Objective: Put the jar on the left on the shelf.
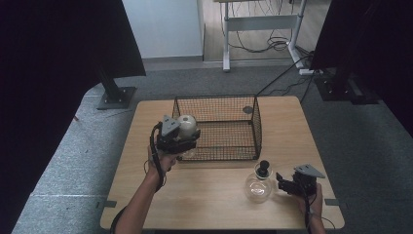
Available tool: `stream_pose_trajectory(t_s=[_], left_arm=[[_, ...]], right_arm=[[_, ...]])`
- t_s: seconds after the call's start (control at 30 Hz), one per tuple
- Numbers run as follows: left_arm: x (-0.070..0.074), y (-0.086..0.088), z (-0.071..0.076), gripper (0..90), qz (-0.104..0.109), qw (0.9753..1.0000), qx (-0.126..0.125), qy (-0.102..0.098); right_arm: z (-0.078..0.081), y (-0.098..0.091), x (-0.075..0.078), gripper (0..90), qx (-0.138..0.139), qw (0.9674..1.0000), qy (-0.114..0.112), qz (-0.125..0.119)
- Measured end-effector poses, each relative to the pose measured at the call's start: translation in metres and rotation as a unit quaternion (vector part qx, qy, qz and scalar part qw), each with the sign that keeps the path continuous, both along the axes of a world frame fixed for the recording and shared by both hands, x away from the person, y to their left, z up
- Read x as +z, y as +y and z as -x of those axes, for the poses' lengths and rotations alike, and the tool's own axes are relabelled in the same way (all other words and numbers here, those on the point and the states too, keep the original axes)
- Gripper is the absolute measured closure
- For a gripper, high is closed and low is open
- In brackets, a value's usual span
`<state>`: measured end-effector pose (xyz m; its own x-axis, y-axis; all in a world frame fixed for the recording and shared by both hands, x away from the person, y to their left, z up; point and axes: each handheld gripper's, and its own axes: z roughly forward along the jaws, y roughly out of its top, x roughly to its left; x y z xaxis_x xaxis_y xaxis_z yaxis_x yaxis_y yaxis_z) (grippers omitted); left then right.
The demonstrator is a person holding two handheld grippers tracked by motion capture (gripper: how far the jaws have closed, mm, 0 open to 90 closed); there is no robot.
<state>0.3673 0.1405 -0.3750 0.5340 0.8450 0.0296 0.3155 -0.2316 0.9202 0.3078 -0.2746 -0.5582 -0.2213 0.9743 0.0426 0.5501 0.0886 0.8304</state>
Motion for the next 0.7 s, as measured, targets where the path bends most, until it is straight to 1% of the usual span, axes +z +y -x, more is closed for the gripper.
stream_pose_trajectory(t_s=[0.7], left_arm=[[-0.002, -0.014, -0.030, 27.3, -0.010, 0.9999, 0.003, 0.003]], right_arm=[[0.000, 0.000, 0.000, 11.3, 0.001, 1.0000, -0.001, -0.001]])
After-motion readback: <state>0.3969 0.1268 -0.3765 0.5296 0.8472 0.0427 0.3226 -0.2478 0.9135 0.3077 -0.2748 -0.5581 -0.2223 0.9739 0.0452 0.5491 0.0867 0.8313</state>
